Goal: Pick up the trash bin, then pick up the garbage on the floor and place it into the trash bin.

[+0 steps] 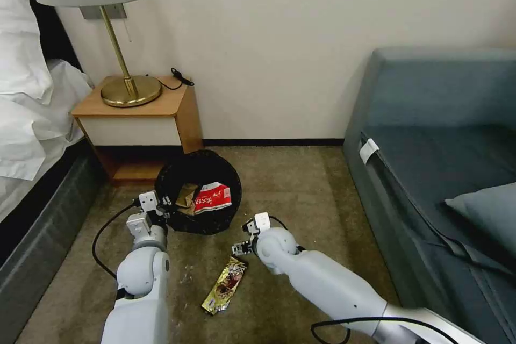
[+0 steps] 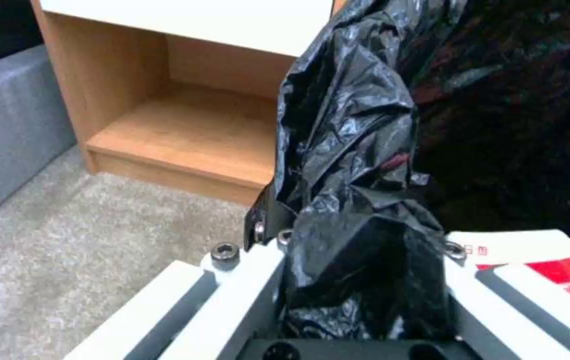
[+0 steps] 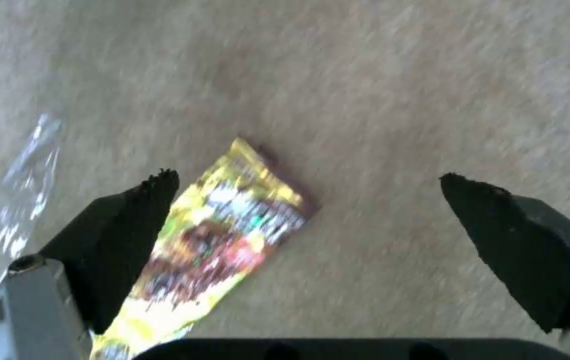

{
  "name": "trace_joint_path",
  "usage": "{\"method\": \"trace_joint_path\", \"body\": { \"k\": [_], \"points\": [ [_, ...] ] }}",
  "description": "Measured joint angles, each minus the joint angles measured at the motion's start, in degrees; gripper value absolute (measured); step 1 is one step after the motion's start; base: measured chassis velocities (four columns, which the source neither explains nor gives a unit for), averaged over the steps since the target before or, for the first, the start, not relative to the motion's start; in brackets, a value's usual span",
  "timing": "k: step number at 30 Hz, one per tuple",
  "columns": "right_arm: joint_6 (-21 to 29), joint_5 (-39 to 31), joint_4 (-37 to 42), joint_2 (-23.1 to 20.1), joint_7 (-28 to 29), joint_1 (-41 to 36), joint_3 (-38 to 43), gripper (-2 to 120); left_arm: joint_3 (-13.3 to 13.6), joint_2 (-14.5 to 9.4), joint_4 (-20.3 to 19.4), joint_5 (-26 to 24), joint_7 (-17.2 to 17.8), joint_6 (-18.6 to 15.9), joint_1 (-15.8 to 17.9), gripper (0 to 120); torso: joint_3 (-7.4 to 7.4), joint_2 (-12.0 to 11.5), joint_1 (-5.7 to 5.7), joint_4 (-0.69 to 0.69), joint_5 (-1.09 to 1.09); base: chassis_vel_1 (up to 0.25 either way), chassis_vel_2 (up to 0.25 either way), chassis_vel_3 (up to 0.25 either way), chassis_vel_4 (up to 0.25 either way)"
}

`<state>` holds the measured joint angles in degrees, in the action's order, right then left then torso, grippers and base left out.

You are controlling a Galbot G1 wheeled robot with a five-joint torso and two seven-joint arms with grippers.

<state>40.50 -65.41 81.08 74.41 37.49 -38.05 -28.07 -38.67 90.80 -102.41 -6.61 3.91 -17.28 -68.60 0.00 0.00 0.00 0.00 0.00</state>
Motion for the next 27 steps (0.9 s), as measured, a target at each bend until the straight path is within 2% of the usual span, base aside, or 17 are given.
{"method": "trace_joint_path", "body": {
  "k": [7,27],
  "points": [
    [-0.64,5.19,1.12,0.01,-3.78,-2.39,-0.95,100,0.29,0.31,0.37,0.5,0.02,0.22,0.09,1,0.0,0.0,0.0,0.0,0.0,0.0,0.0,0.0,0.0],
    [-5.12,12.62,-0.34,0.21,-13.19,-3.85,-4.68,100,-0.25,0.73,-0.07,0.76,-0.05,0.92,-0.52,1,0.0,0.0,0.0,0.0,0.0,0.0,0.0,0.0,0.0]
  ]
}}
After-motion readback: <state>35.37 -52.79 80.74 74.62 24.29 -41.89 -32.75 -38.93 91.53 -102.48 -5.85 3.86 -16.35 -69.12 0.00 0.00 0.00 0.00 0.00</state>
